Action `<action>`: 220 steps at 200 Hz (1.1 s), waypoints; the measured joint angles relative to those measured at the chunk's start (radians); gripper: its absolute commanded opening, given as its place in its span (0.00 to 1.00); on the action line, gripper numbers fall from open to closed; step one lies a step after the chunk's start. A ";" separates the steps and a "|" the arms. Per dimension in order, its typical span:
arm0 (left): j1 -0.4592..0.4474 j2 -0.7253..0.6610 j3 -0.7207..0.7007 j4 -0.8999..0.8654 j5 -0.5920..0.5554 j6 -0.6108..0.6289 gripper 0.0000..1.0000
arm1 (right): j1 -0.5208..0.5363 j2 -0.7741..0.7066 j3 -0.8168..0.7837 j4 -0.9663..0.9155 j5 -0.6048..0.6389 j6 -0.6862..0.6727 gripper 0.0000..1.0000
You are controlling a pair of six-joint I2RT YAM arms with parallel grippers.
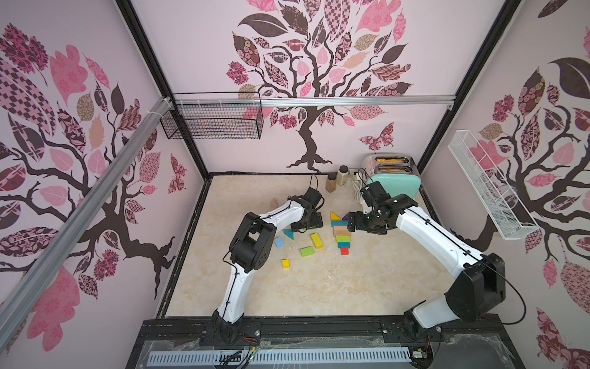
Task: Assemble a carrot with building blocks
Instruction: Move the building block to the center of the board.
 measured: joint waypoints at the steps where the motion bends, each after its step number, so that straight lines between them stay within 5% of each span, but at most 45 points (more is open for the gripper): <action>1: 0.000 0.000 0.000 0.000 0.000 0.000 0.91 | 0.000 0.000 0.000 0.000 0.000 0.000 0.93; 47: 0.000 0.000 -0.001 0.019 -0.015 0.000 0.89 | 0.000 -0.001 -0.004 0.000 0.000 0.000 0.92; 139: 0.000 -0.045 -0.084 0.049 -0.039 0.005 0.55 | 0.000 -0.001 -0.005 0.003 -0.008 0.000 0.91; 220: 0.000 -0.153 -0.227 0.024 -0.082 0.015 0.58 | 0.000 -0.001 -0.012 0.010 -0.026 0.003 0.90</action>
